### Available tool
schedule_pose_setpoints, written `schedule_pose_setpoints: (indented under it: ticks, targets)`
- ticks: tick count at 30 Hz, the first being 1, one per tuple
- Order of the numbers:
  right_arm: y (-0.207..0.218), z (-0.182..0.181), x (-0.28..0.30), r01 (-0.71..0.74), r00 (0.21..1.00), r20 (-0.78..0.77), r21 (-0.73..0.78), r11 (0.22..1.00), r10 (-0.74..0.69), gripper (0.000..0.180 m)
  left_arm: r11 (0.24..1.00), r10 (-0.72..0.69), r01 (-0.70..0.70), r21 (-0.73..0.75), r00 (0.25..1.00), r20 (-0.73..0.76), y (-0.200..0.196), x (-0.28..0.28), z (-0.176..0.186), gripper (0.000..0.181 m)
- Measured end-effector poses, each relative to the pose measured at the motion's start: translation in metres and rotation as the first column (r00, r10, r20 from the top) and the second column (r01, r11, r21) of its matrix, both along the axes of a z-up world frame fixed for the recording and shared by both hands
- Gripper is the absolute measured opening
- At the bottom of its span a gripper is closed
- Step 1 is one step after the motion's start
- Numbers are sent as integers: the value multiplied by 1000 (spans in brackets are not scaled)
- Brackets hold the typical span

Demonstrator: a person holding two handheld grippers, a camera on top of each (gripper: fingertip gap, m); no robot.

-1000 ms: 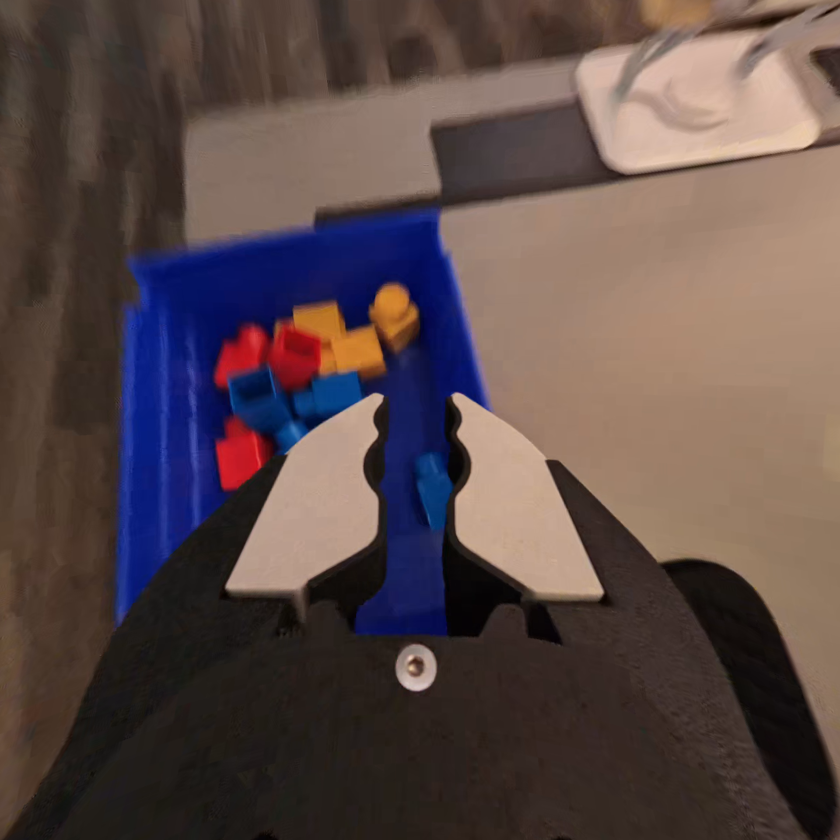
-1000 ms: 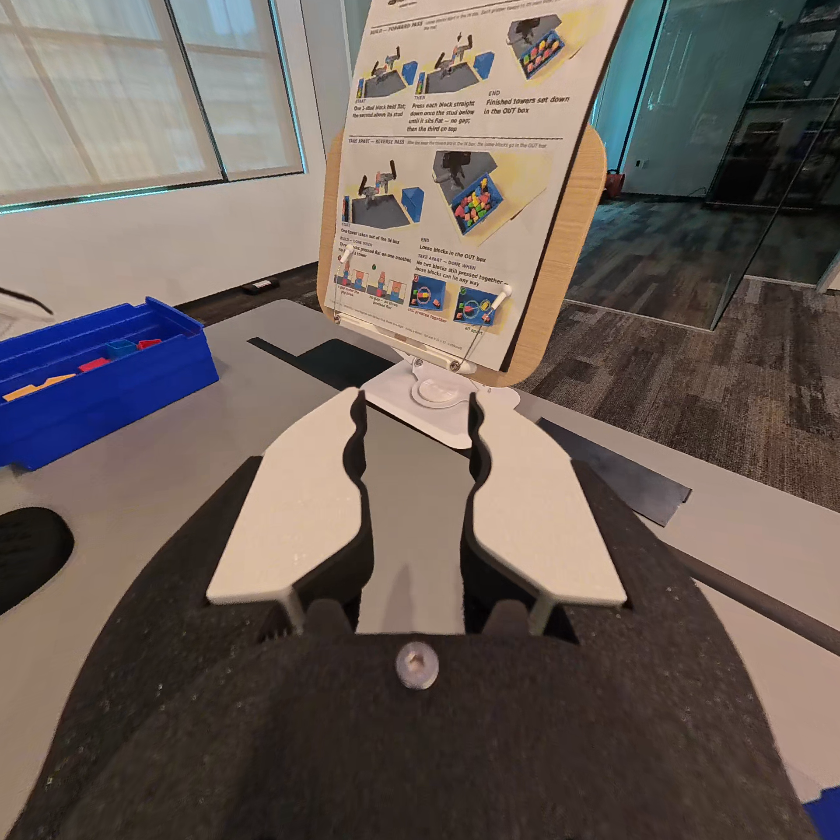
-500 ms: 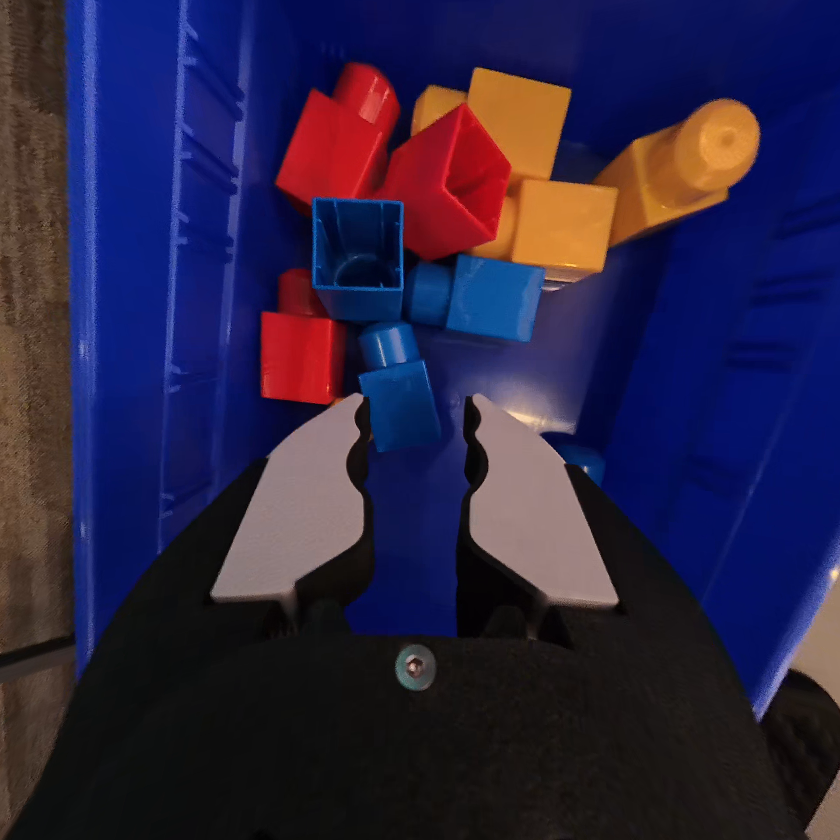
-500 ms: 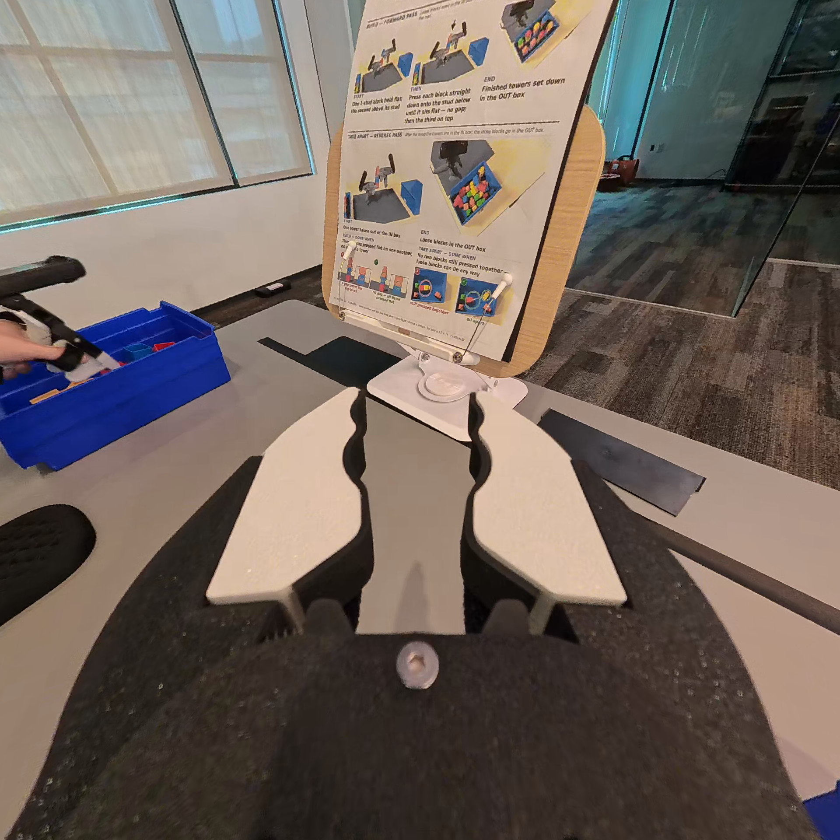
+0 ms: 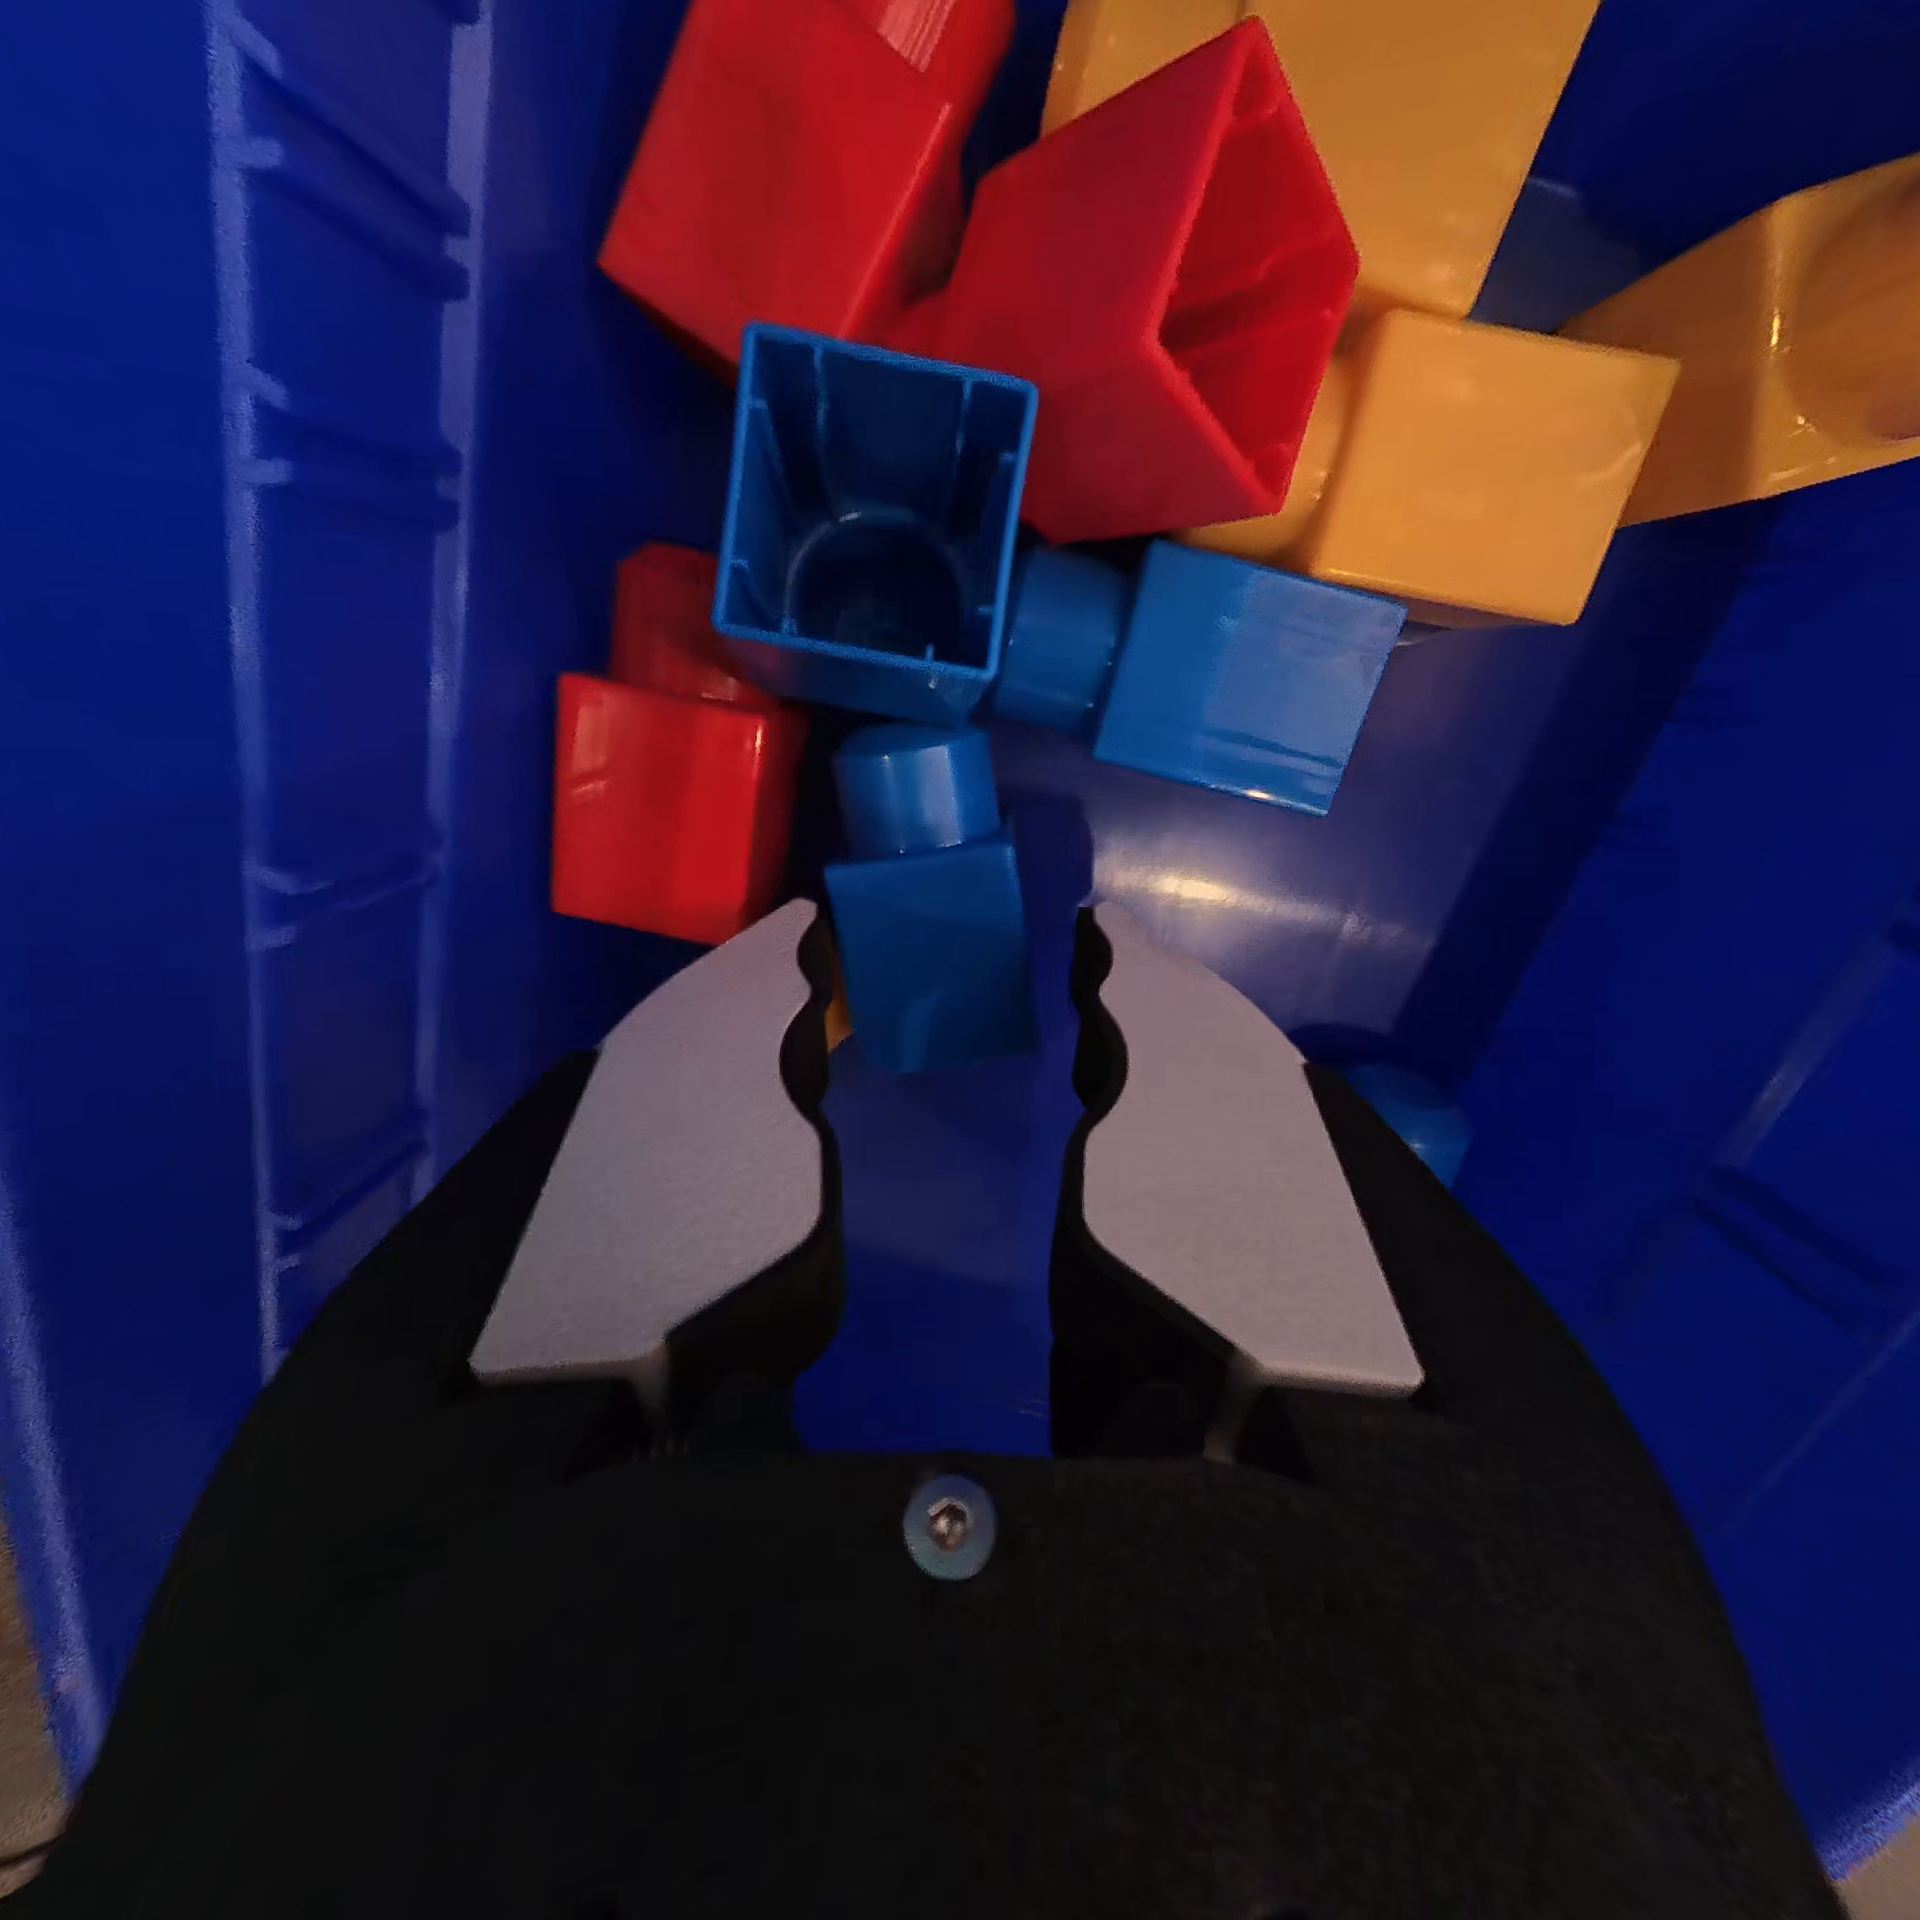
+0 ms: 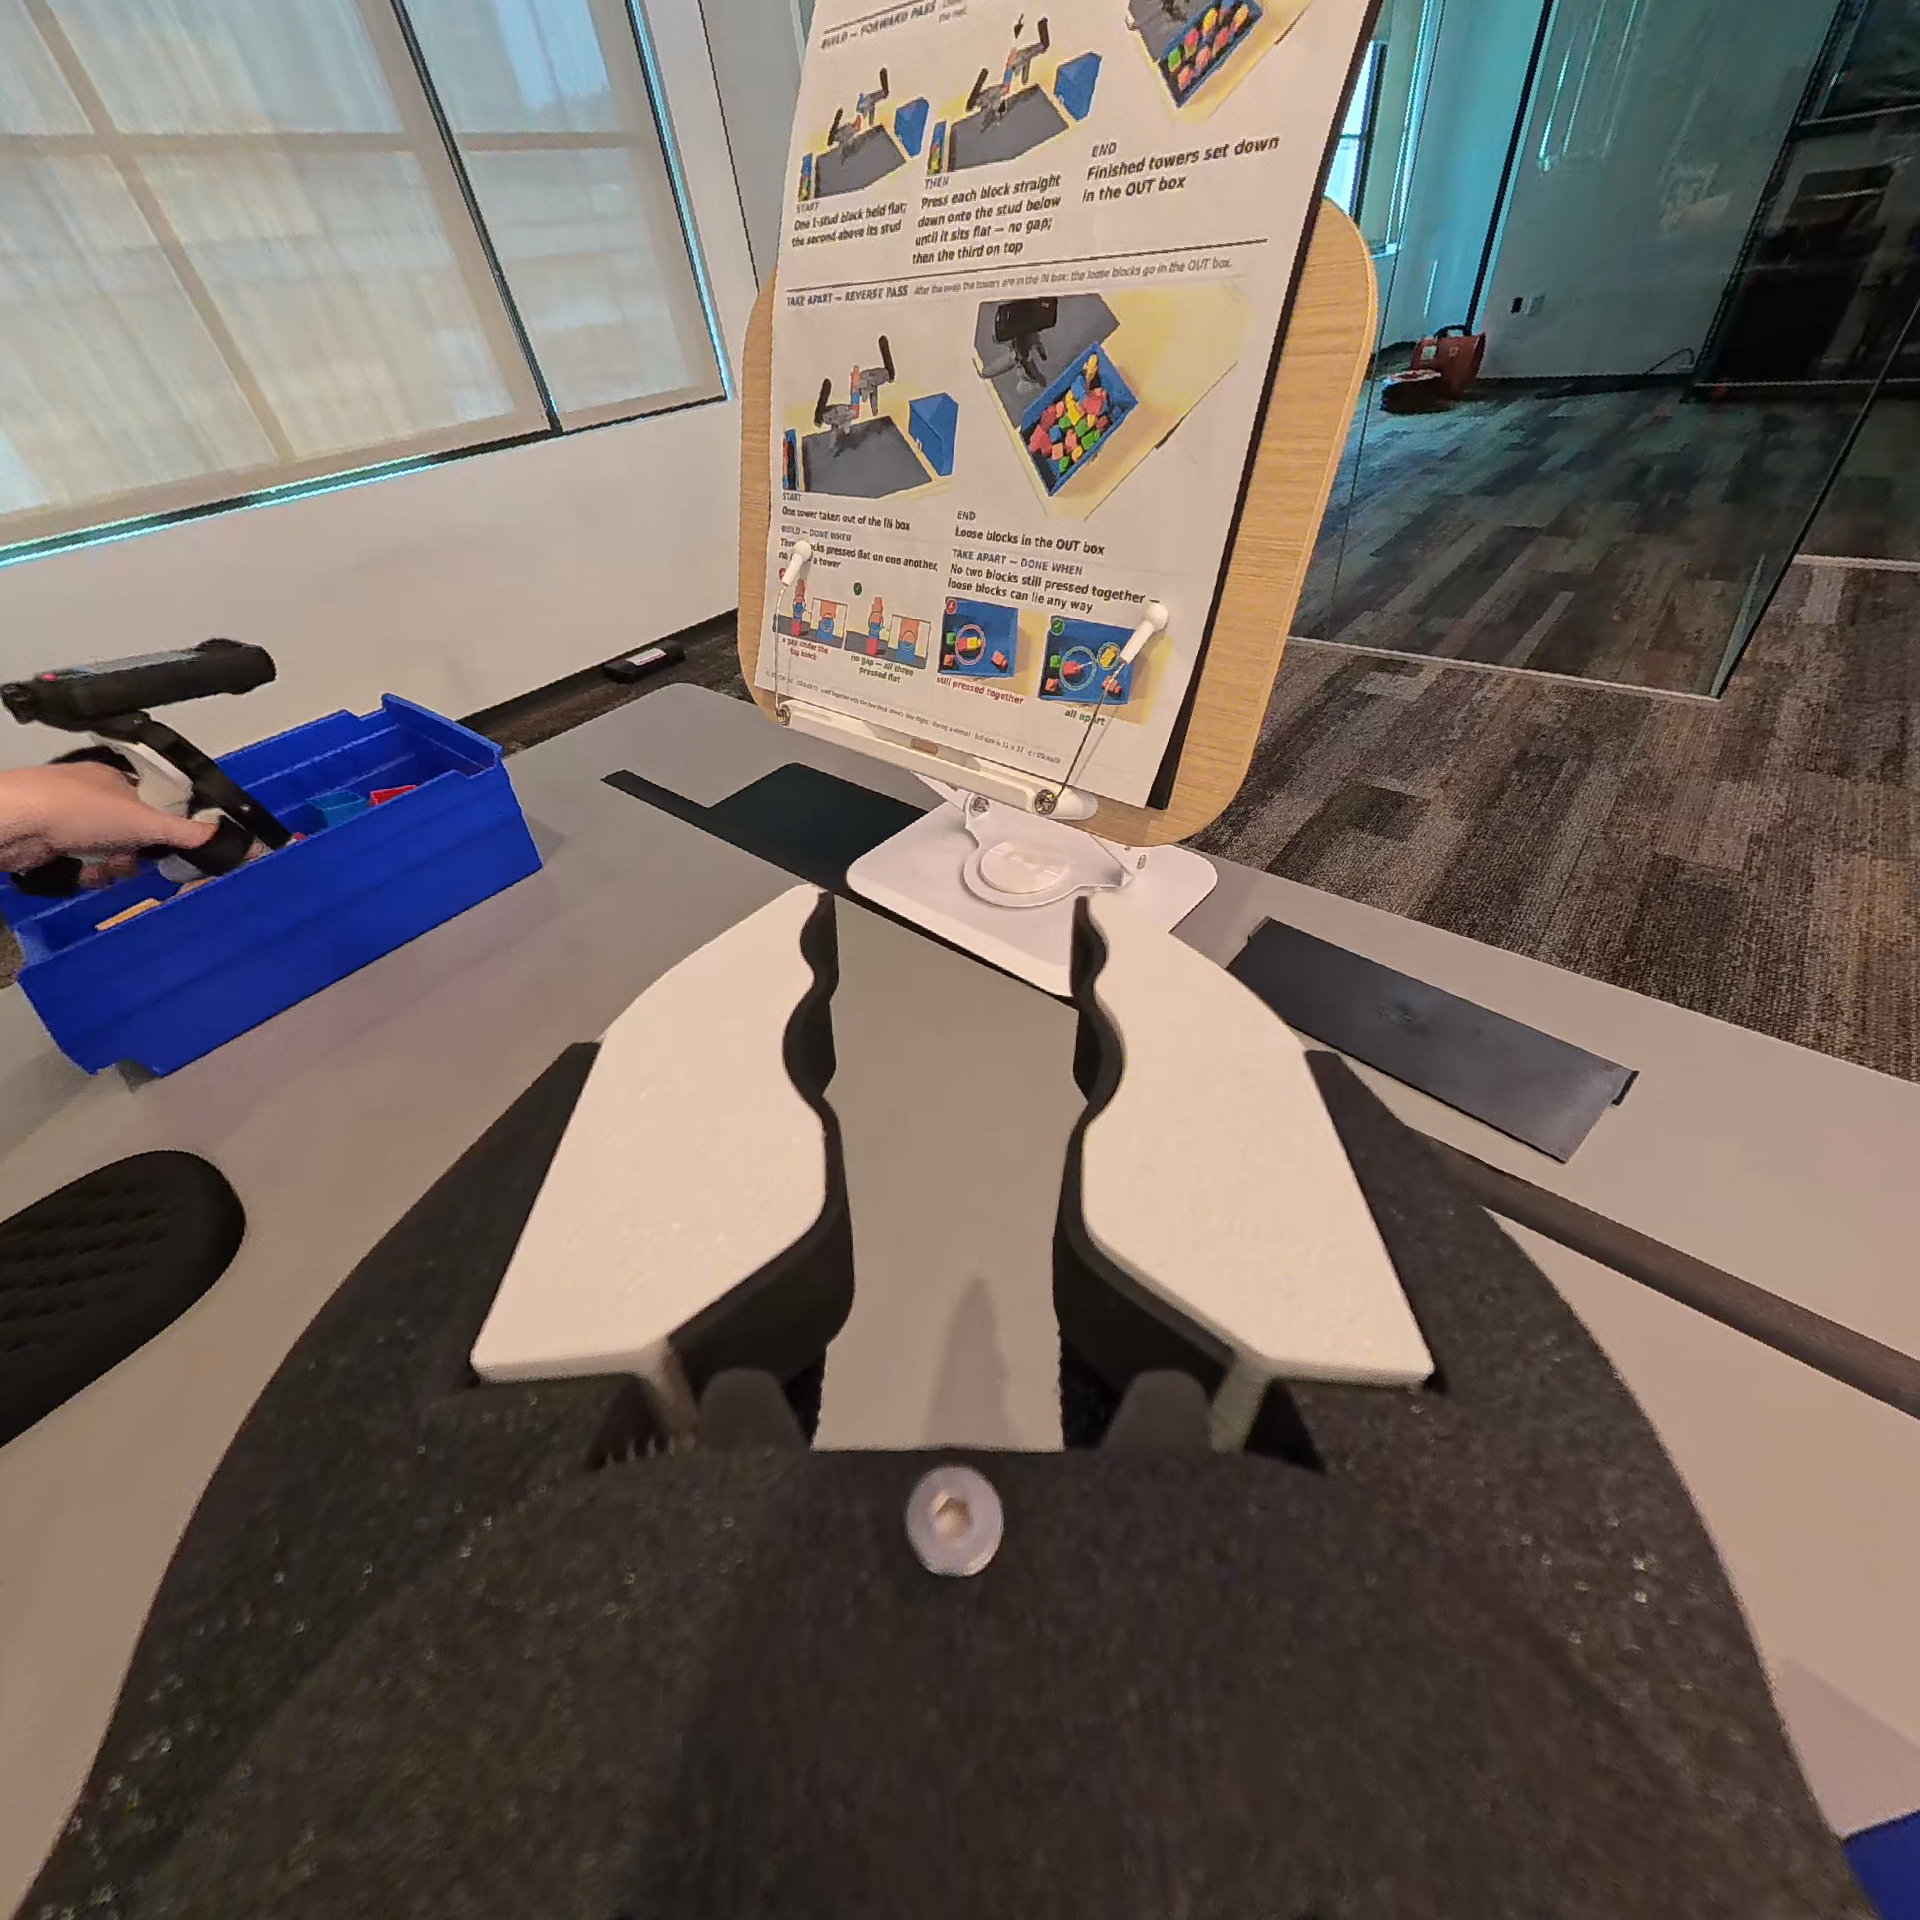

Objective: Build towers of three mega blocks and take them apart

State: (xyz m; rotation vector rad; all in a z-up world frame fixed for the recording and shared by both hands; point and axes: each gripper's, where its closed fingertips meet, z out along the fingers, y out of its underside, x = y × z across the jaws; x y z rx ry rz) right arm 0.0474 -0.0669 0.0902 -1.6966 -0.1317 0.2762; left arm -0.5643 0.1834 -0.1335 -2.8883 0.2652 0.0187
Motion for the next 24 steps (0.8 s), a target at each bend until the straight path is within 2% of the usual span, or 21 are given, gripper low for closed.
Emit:
schedule_pose_setpoints:
  ticks: [4, 7, 9, 12, 15, 18, 20, 24]
  targets:
    - [1, -2, -1, -4, 1000, 4, -6, 1000, 4, 42, 1000, -23, 23, 10, 1000, 19, 0, 0, -11, 37]
    - [0, -2, -1, -6, 1000, 11, -12, 1000, 6, 42, 996, -79, 77, 46, 995, 56, -1, 2, -5, 37]
    - [-1, -1, -1, -6, 1000, 18, -7, 1000, 6, 41, 990, -107, 92, 110, 985, 139, 1, 9, 14, 37]
    - [-4, 7, -4, -20, 1000, 11, 27, 999, 20, 41, 949, -214, 127, 290, 932, 292, 0, 32, 70, 37]
    - [-4, 23, -23, -117, 992, -32, 109, 987, 121, 41, 834, -475, 236, 500, 768, 429, -33, 89, 142, 36]
    - [-5, 39, -65, -305, 941, -88, 199, 931, 327, 40, 635, -752, 367, 680, 496, 434, -102, 168, 195, 36]
    - [-9, 46, -104, -464, 859, -106, 253, 849, 501, 40, 492, -868, 403, 772, 302, 395, -157, 219, 213, 36]
    - [-12, 44, -182, -703, 632, -169, 287, 651, 756, 44, 293, -955, 428, 855, 92, 281, -239, 294, 214, 36]
